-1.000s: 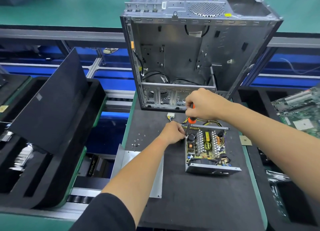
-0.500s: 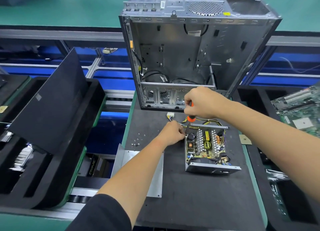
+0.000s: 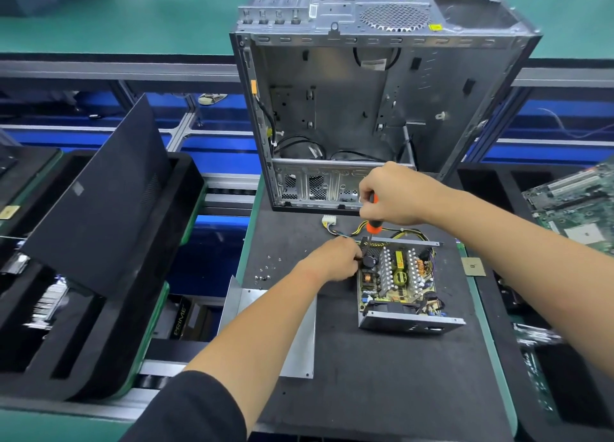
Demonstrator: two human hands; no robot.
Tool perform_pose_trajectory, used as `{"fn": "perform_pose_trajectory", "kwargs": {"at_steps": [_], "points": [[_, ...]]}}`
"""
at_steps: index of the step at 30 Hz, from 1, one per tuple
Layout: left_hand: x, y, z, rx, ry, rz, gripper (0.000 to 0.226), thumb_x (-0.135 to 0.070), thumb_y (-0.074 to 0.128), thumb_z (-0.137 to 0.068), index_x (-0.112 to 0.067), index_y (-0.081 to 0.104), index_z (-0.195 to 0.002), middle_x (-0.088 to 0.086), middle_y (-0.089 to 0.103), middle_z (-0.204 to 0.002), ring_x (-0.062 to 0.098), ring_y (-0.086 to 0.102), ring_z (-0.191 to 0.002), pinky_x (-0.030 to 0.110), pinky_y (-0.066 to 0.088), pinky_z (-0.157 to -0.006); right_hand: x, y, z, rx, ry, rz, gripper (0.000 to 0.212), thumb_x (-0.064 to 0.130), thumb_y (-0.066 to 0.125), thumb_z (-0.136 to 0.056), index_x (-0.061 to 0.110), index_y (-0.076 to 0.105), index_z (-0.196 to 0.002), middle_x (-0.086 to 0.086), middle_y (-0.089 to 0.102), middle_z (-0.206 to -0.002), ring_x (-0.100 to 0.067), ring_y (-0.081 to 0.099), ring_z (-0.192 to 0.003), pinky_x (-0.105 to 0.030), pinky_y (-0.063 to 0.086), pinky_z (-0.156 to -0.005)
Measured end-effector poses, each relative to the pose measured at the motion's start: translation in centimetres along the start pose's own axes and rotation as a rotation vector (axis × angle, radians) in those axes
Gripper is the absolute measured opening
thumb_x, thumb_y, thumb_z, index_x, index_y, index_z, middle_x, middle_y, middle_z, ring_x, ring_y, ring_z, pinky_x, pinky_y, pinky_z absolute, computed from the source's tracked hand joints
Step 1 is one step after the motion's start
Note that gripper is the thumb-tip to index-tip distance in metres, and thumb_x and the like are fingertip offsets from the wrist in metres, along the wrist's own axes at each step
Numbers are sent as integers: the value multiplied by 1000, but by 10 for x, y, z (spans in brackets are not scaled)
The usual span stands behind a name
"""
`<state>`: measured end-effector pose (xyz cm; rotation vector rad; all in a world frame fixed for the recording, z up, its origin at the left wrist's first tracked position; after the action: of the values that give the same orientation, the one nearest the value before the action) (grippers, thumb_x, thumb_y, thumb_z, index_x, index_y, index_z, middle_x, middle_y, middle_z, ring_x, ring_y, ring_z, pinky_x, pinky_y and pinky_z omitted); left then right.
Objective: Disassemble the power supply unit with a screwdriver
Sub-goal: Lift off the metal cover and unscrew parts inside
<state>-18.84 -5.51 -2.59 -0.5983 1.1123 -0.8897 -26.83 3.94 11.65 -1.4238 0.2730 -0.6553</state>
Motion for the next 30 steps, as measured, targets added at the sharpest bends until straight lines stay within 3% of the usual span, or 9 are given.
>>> {"fn": "perform_pose_trajectory", "kwargs": {"at_steps": [4,7,9,11,17,20,30], "points": [[1,4,0,21,-131,333,20,2,45,-86,1,63,-79,19,65,-77,24,62,-64,32,54,-66,0,-2,0,-19,-8,-18,14,22,63,-77,8,64,-71,-8,67,-67,-20,49,-57,-25,35,-47],[-3,5,-4,70,-260,559,23,4,41,-93,5,60,-105,26,67,-100,16,62,-56,22,54,-56,1,-1,1,-14,-15,-14,13,21,63,-77,9,65,-72,-5,65,-67,-20,51,-59,-26,38,-50],[-5,5,-7,110,-341,651,15,1,44,-95,2,58,-90,21,67,-93,14,58,-55,21,51,-55,0,2,1,-6,-15,-20,12,20,63,-77,9,65,-71,-2,64,-65,-19,53,-59,-27,41,-52],[-3,6,-9,123,-403,764,21,-1,44,-97,-6,52,-78,12,60,-78,15,54,-60,21,49,-57,-1,3,2,-4,-8,-30,10,19,63,-75,11,64,-69,1,64,-63,-19,54,-61,-29,43,-54],[8,8,-2,114,-537,1162,16,-5,47,-96,-7,57,-84,7,61,-72,14,56,-58,22,53,-55,-4,6,2,-17,-4,-58,9,20,63,-76,12,66,-73,7,62,-63,-21,60,-69,-32,51,-60],[12,3,1,190,-606,1331,18,2,45,-93,-2,60,-85,10,61,-81,18,59,-69,25,56,-62,-5,8,1,-22,-8,-56,9,21,63,-76,13,64,-71,5,61,-63,-21,58,-66,-29,45,-54],[16,-1,4,225,-689,1492,19,5,40,-93,6,58,-88,14,56,-83,21,59,-74,31,59,-56,-3,11,2,-12,3,-38,9,21,63,-75,15,62,-68,-3,62,-66,-24,56,-65,-30,44,-55]]}}
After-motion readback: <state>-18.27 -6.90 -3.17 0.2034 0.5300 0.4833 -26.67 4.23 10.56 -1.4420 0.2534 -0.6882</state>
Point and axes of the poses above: each hand's wrist, its own z-axis away from the middle knuckle, its own y-axis out of the palm, x = y × z, the point moved 1 cm from there along -z, towards the middle knuckle
